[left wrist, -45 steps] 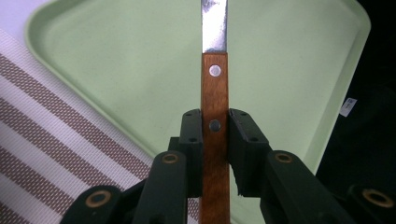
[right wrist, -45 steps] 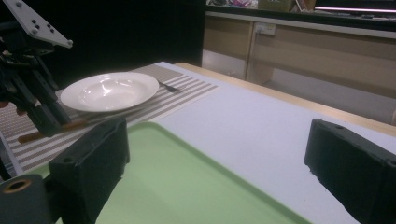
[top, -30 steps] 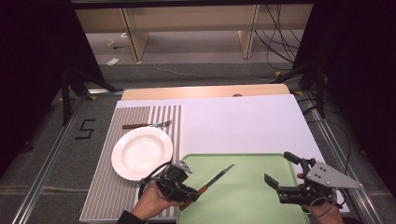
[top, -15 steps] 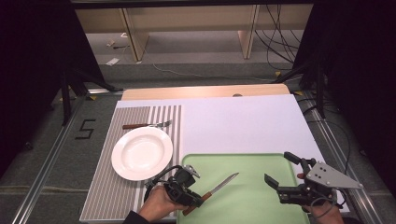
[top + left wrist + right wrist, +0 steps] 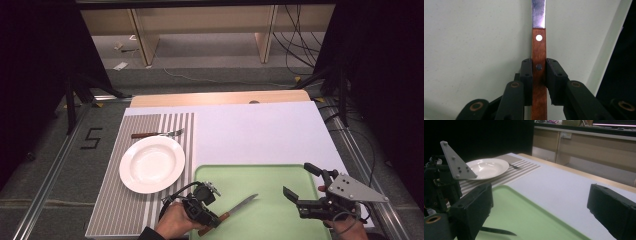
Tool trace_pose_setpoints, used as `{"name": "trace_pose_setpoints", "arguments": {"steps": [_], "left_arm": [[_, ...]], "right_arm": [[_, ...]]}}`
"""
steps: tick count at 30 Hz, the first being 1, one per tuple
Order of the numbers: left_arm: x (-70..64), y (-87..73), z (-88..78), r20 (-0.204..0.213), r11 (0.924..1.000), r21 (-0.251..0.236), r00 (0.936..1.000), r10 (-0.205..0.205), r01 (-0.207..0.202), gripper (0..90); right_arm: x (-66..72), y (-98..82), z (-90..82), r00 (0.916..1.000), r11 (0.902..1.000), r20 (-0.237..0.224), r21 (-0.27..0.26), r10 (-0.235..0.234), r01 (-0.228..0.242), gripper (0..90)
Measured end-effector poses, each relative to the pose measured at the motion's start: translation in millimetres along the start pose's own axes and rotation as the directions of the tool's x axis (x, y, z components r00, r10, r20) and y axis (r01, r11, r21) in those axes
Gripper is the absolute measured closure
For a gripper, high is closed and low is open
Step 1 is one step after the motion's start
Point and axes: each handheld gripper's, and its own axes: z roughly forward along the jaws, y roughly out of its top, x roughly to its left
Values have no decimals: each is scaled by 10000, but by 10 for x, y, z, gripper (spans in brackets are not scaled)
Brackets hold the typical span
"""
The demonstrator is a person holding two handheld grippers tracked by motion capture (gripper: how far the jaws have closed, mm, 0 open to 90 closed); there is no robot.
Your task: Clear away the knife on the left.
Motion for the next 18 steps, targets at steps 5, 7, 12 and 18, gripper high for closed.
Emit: {"name": "trace_pose_setpoints", "arguments": {"steps": [5, 7, 12, 18], "left_arm": [[-16, 3, 18, 160, 10000, 54, 9999, -46, 45, 761], [-14, 3, 19, 182, 10000, 50, 9998, -43, 42, 760], [-10, 5, 13, 227, 9998, 1, 9996, 175, -175, 727], [-18, 9, -39, 177, 9992, -313, 9995, 266, -260, 520]], "right_arm": [[1, 0, 0, 10000, 10000, -7, -5, -3, 3, 75], [1, 1, -2, 10000, 10000, -1, 12, -13, 13, 76], [2, 1, -3, 10000, 10000, -2, 8, -5, 5, 75], [-1, 1, -4, 10000, 10000, 2, 4, -10, 10, 76]]}}
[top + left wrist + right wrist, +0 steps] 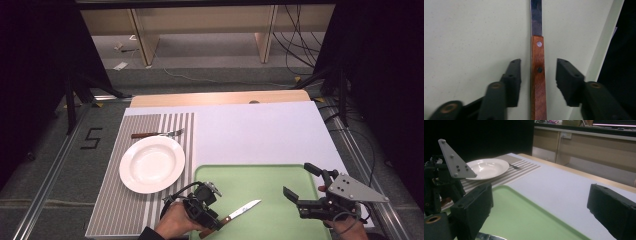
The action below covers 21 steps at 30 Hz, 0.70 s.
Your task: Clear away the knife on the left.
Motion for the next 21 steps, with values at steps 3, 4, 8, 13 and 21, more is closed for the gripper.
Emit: {"name": "trace_pose_setpoints", "arguments": {"steps": [3, 4, 8, 13, 21], "left_arm": [[-27, -1, -6, -421, 9998, -188, 9991, -16, 8, 395], [-36, 3, -8, -494, 9998, -185, 9988, 24, -34, 366], [-88, 25, -24, -709, 9988, -364, 9970, 301, -327, 271], [-154, 65, -53, -963, 9917, -1123, 9940, 525, -632, 238], [-233, 120, -12, -1292, 9829, -1368, 9860, 1055, -1231, 325]], "right_arm": [[1, 1, 0, 10000, 10000, -4, 1, 1, -1, 75], [1, 0, 0, 10000, 10000, -5, 3, -2, 2, 76], [1, 0, 2, 10000, 10000, -2, 6, 0, 0, 76], [0, -2, 5, 10000, 10000, 3, 4, 18, -18, 76], [0, -2, 5, 10000, 10000, 3, 4, 14, -14, 76]]}}
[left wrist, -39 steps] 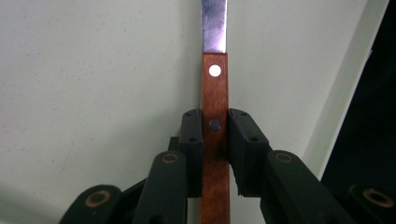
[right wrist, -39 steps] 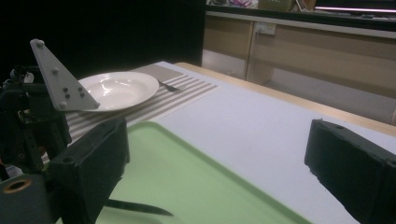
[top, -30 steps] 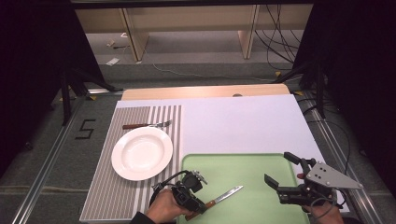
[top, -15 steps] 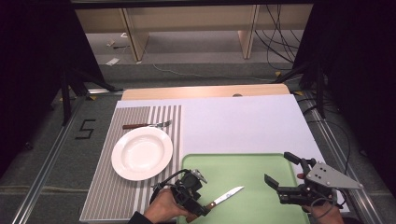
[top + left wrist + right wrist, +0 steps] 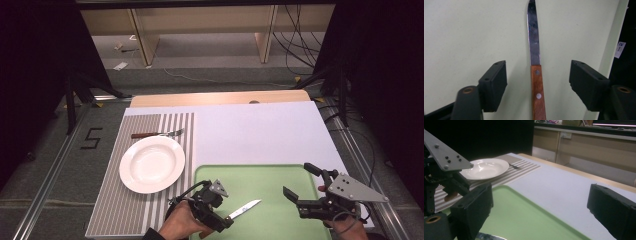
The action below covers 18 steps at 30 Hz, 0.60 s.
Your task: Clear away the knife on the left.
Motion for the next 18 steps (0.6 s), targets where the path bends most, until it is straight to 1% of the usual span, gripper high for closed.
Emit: {"name": "trace_pose_setpoints", "arguments": {"steps": [3, 4, 5, 6, 7, 8, 12, 13, 16, 18], "left_arm": [[-20, 21, 26, -5, 9999, 11, 9999, 135, -135, 407], [-25, 31, 30, -49, 9992, 149, 9993, 365, -364, 440], [-29, 44, 36, -216, 9976, 272, 9977, 648, -642, 463], [-36, 54, 44, -290, 9973, 267, 9972, 693, -686, 492], [-40, 63, 50, -228, 9975, 280, 9976, 655, -648, 527], [-36, 73, 53, -166, 9967, 305, 9970, 761, -756, 549], [-59, 98, 104, 32, 9946, 426, 9955, 943, -944, 634], [-62, 104, 115, 58, 9926, 526, 9940, 1089, -1090, 657], [-75, 114, 156, 169, 9885, 724, 9912, 1316, -1325, 698], [-89, 124, 178, 202, 9873, 776, 9903, 1374, -1386, 711]], "right_arm": [[1, 0, 1, 10000, 10000, -8, -5, -7, 7, 76], [2, 0, 1, 10000, 10000, -12, -2, 0, 0, 76], [3, 0, 1, 10000, 10000, -15, 0, 0, 0, 76], [3, 0, 0, 10000, 10000, -18, 2, -4, 4, 76], [3, 0, 0, 10000, 10000, -15, 2, -5, 5, 76], [2, 0, 0, 10000, 10000, -16, 2, -8, 8, 76], [2, 0, 1, 10000, 10000, -22, 1, -19, 19, 76], [2, 0, 2, 10000, 10000, -23, 2, -18, 18, 76], [4, 0, 1, 10000, 10000, -33, 3, -38, 38, 76], [5, -1, 2, 10000, 10000, -31, -3, -34, 34, 76]]}}
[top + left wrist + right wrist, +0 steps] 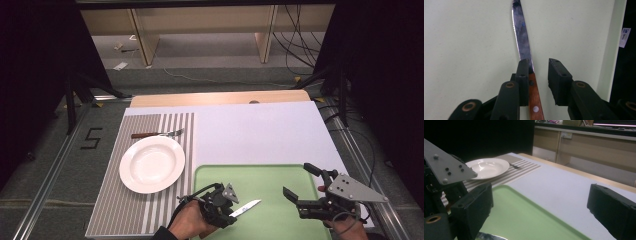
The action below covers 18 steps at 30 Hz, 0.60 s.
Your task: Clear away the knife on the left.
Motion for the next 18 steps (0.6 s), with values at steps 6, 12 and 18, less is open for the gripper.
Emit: {"name": "trace_pose_setpoints", "arguments": {"steps": [6, 12, 18], "left_arm": [[-25, 42, 67, -92, 9996, 174, 9998, 202, -200, 806], [-27, 61, 126, -153, 9993, 314, 9997, 194, -189, 881], [-22, 72, 163, -111, 9991, 389, 9998, 170, -165, 898]], "right_arm": [[-2, 0, 0, 10000, 10000, -9, 17, -4, 4, 76], [0, -1, 1, 10000, 10000, -9, 16, -19, 19, 78], [0, -1, 1, 10000, 10000, -3, 25, -35, 35, 78]]}}
